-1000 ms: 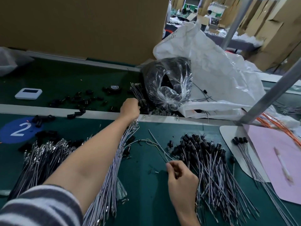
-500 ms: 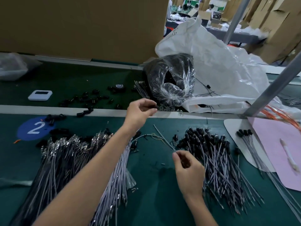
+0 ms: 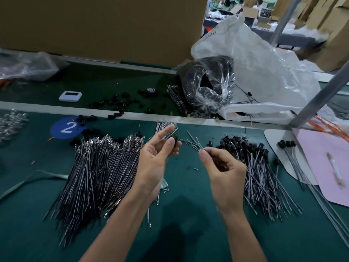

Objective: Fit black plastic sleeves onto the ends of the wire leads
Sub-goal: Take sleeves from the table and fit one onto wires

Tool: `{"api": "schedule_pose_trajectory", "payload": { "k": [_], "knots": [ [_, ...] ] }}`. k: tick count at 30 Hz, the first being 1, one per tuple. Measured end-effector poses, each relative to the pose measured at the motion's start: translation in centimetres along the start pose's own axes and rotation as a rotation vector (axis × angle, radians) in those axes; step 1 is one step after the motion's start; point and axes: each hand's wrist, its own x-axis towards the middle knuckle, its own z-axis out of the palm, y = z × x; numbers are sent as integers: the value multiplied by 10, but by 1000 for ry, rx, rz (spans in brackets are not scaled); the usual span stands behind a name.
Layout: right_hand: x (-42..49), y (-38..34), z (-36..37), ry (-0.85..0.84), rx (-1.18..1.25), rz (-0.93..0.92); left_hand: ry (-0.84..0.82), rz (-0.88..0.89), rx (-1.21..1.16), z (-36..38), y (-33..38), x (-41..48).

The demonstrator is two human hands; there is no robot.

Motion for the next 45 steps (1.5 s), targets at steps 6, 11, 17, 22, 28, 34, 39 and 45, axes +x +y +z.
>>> {"api": "schedule_pose_trajectory", "payload": {
  "k": [6,11,17,22,28,34,39,45],
  "knots": [
    [-10,-4,5,-48,6,72,82,-104,-245,6,-2,-14],
    [-12,-3,4,-57,-29,86,93,-112,-308,9,-4,-19],
    [-12,-3,7,-15,-4,103,68,-110,-272,10,-8,-24],
    [-15,-5,15,-2,47,121,32,-109,-220,15,-18,-30],
    [-18,-6,15,41,83,155,12,-88,-137,10,-20,-34],
    [-21,-5,18,38,29,169,46,-152,-222,10,-17,-36],
    [-23,-5,16,-5,-2,169,195,-206,-290,10,-11,-31],
    [-24,3,6,-6,-193,62,228,-199,-376,5,-5,-28]
  ]
}}
